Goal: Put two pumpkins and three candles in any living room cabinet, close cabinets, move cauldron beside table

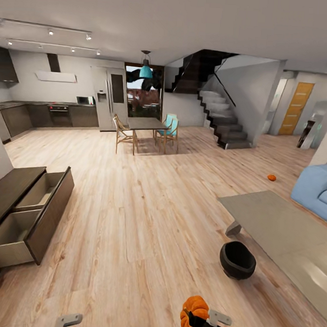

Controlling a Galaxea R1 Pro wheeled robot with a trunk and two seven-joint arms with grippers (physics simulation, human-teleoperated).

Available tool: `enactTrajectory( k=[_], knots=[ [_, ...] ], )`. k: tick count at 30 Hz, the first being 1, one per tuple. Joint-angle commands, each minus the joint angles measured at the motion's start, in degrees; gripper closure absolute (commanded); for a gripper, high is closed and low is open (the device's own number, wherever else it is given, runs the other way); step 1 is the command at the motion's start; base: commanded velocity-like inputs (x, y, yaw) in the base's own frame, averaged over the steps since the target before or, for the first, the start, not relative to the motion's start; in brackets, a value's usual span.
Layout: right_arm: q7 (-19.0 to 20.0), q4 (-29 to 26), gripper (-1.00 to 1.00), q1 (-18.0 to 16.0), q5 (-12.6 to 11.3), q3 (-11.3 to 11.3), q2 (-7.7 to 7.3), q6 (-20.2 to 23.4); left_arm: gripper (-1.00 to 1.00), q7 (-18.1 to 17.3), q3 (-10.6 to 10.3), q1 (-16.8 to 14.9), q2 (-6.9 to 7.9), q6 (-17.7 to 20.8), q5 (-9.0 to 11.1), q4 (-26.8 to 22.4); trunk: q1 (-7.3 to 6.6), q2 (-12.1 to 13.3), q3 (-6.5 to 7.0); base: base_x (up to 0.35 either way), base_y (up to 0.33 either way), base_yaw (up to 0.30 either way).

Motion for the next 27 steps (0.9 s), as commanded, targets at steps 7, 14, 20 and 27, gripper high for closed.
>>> enactTrajectory(
  k=[7,14,20,27],
  knots=[
    [-0.25,-0.10,1.00,-0.01,-0.15,0.49,-0.02,-0.25,-1.00,0.35,-0.48,-0.01,0.11,0.34,0.37,-0.16,0.02,-0.05,-0.29,0.232,0.000,0.249],
    [0.33,-0.16,1.00,0.00,-0.13,0.49,-0.09,-0.27,-1.00,0.35,-0.48,-0.01,0.12,0.34,0.37,-0.15,0.02,-0.05,-0.32,0.325,0.000,0.030],
    [0.43,-0.19,1.00,0.03,-0.09,0.49,-0.11,-0.27,-1.00,0.35,-0.48,-0.01,0.12,0.34,0.38,-0.15,0.02,-0.05,-0.32,0.332,0.000,0.001],
    [0.38,-0.15,1.00,0.02,-0.08,0.49,-0.11,-0.27,-1.00,0.38,-0.48,-0.03,0.12,0.34,0.37,-0.15,0.02,-0.05,-0.32,0.332,0.000,0.127]
  ],
)
